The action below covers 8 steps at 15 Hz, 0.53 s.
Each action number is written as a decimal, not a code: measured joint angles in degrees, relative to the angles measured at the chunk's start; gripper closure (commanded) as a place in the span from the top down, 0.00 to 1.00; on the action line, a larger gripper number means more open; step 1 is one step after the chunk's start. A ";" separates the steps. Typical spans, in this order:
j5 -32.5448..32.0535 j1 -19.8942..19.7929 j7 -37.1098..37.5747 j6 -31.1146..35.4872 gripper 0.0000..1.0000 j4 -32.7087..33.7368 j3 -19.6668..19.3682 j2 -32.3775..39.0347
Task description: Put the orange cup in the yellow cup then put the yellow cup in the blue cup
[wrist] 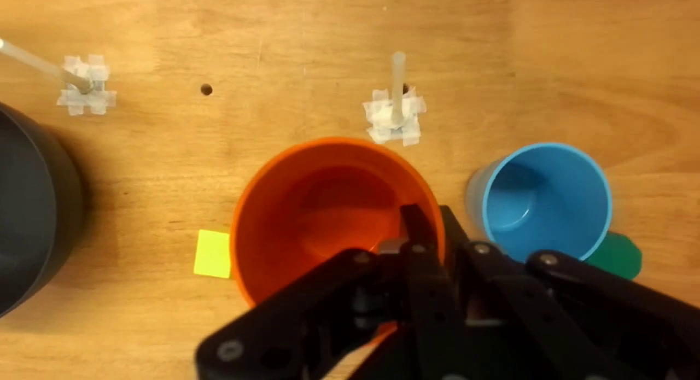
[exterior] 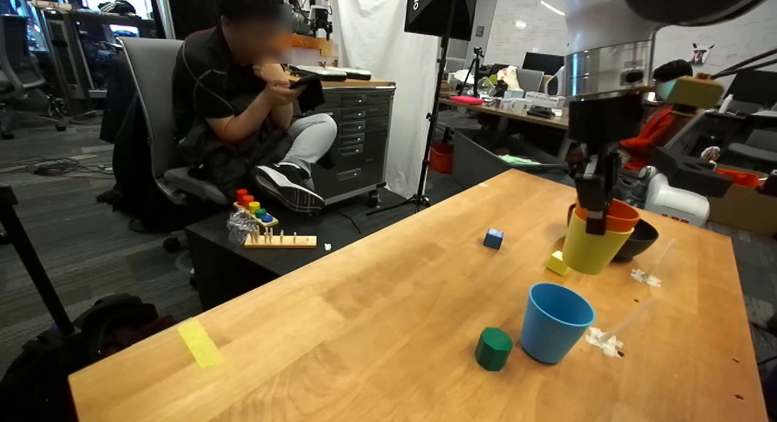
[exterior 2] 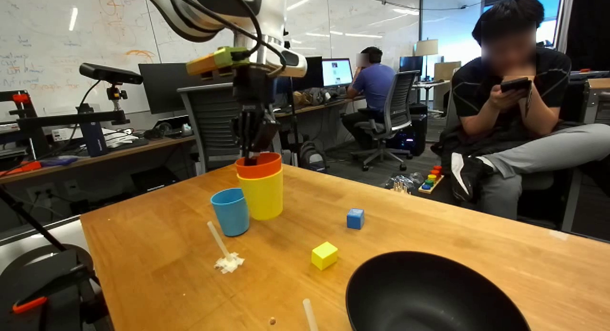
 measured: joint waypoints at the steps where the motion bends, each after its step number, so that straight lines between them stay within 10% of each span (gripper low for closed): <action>1: 0.00 0.03 -0.94 0.05 0.02 -1.93 0.38 -2.14; 8: 0.27 2.06 -5.34 2.59 0.02 -11.44 3.12 -12.37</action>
